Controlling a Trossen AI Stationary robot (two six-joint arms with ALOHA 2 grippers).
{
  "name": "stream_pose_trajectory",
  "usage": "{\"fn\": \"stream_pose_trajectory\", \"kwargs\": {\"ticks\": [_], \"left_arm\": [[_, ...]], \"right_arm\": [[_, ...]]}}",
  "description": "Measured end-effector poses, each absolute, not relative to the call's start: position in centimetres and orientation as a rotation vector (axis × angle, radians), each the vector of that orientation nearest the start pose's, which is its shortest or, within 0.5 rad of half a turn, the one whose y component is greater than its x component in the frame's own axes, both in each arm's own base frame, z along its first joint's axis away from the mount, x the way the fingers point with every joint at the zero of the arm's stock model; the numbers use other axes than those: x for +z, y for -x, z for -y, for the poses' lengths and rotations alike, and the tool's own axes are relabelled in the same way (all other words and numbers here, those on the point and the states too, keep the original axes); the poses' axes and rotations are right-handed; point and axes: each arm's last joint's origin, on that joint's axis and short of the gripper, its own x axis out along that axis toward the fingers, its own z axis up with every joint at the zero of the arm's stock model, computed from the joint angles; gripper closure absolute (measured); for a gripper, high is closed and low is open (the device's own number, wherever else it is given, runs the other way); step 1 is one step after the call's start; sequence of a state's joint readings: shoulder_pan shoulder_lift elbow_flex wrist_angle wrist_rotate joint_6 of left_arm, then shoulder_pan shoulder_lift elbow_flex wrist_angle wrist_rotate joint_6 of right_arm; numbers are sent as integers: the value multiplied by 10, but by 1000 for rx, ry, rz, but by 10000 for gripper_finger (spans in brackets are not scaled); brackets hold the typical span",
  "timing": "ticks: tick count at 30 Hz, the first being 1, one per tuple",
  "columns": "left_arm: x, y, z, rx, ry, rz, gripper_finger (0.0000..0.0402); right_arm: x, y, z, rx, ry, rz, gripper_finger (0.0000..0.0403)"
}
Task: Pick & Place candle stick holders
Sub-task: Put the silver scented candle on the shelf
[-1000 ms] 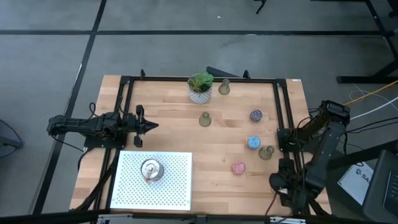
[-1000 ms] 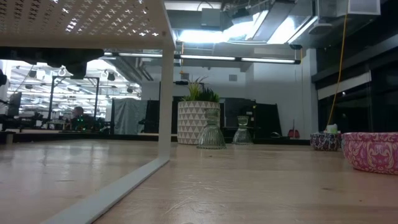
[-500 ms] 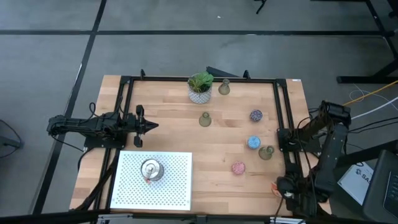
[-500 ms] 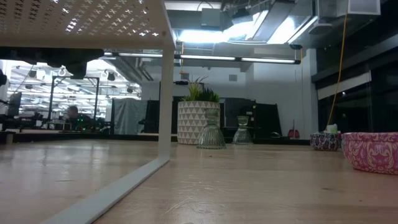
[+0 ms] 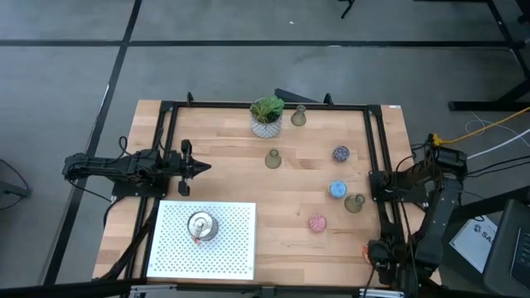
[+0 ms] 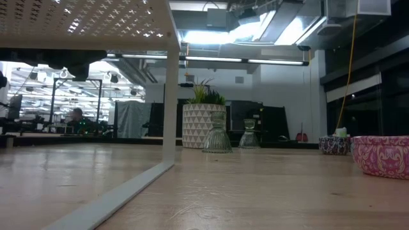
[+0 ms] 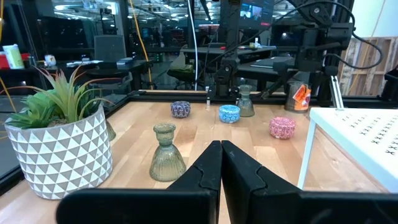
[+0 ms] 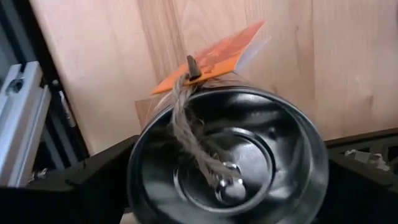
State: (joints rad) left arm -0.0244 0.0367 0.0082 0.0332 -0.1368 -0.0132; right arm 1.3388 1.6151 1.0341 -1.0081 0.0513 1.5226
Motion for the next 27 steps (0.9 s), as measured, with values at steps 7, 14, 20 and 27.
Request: {"fn": "stream_pose_trajectory", "kwargs": {"ticks": [7, 14, 20, 27], "left_arm": [[167, -99, -2, 112, 14, 6, 398], [167, -99, -2, 112, 14, 5, 398], [167, -99, -2, 112, 14, 5, 398], [167, -99, -2, 112, 14, 6, 398]], "right_arm": [[175, -68, -265, -219, -144, -1579, 43], [177, -89, -263, -241, -231, -1669, 44], [185, -118, -260, -184, -269, -1682, 45], [194, -150, -252, -95, -288, -1669, 45]]}}
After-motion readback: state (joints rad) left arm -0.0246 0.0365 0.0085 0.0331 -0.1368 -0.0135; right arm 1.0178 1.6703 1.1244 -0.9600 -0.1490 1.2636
